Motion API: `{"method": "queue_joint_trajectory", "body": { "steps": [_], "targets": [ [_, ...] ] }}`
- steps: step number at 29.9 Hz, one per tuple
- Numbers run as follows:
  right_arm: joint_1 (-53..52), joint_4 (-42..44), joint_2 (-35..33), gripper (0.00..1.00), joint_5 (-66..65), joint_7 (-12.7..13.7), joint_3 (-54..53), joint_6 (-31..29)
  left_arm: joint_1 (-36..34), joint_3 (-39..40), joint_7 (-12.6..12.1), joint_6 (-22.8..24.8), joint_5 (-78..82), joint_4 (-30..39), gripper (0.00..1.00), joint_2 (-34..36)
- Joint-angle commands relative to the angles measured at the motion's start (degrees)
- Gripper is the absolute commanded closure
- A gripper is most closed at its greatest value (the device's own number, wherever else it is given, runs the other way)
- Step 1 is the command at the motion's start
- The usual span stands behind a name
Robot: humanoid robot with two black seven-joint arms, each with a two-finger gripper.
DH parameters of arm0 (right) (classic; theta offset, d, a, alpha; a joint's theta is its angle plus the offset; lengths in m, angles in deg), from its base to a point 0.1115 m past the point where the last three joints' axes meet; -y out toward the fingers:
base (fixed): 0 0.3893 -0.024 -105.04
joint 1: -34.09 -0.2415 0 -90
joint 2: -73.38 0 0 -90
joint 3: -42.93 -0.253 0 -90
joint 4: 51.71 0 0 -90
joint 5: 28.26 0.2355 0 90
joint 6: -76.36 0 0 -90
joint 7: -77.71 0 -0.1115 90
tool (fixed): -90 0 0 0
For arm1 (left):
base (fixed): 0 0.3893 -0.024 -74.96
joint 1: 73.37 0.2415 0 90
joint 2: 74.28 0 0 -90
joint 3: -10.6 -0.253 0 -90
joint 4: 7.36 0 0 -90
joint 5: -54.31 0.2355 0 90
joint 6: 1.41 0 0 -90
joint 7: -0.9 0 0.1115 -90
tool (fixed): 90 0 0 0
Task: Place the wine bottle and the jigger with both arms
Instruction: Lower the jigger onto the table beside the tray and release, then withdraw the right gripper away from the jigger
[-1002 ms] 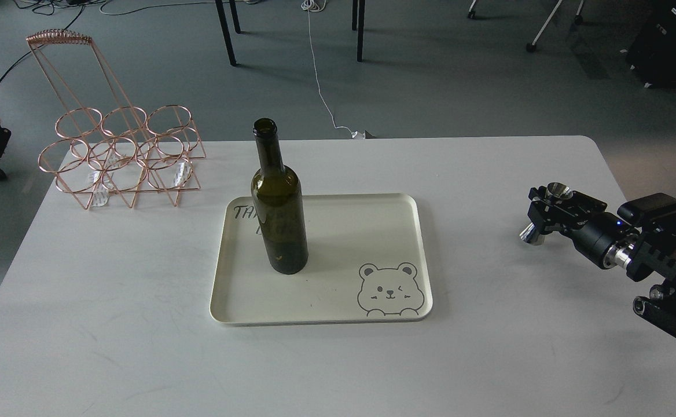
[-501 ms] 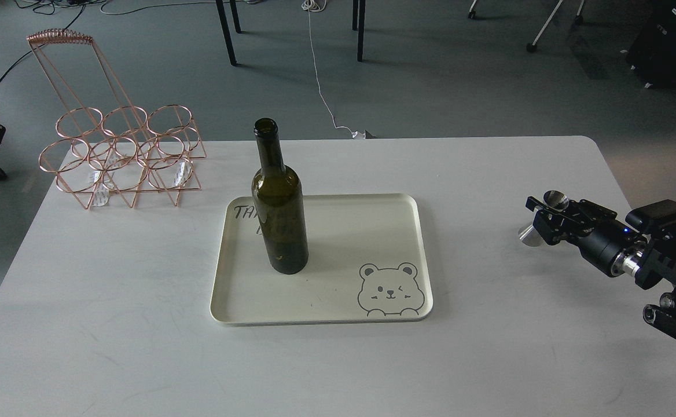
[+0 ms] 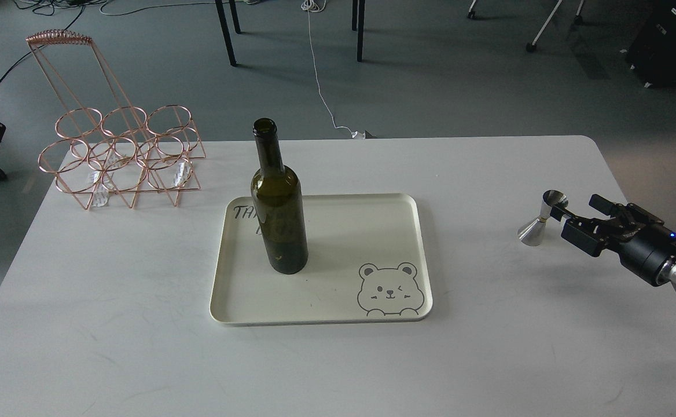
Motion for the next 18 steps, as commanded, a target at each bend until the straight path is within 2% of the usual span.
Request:
{"method": "queue_joint_trajectory", "body": {
  "steps": [1, 5, 11, 13, 18],
  "targets": [
    [-1.62, -3.87, -3.05, 0.06, 0.55, 0.0, -2.74, 0.0, -0.05, -0.12, -0.7, 0.42, 0.18, 0.67, 0.01, 0.85],
    [-5.74, -3.52, -3.41, 0.05, 4.58, 0.0, -7.49, 0.0, -0.22, -0.73, -1.13, 0.56, 0.26, 1.55, 0.01, 1.91],
    [-14.28, -0.01, -1.39, 0.05, 16.89, 0.0, -8.73, 0.0, -0.92, -0.91, -1.49, 0.56, 1.75, 8.32, 0.01, 3.66],
    [-16.82, 3.85, 2.47, 0.05, 24.27, 0.0, -8.99, -1.71, -1.01, -0.91, -1.49, 0.56, 4.74, 11.48, 0.01, 5.77],
    [-18.94, 14.04, 9.68, 0.05, 36.48, 0.0, -12.06, -10.58, -0.66, -1.0, -1.4, 0.56, 15.36, 21.84, 0.01, 12.88]
  ]
}}
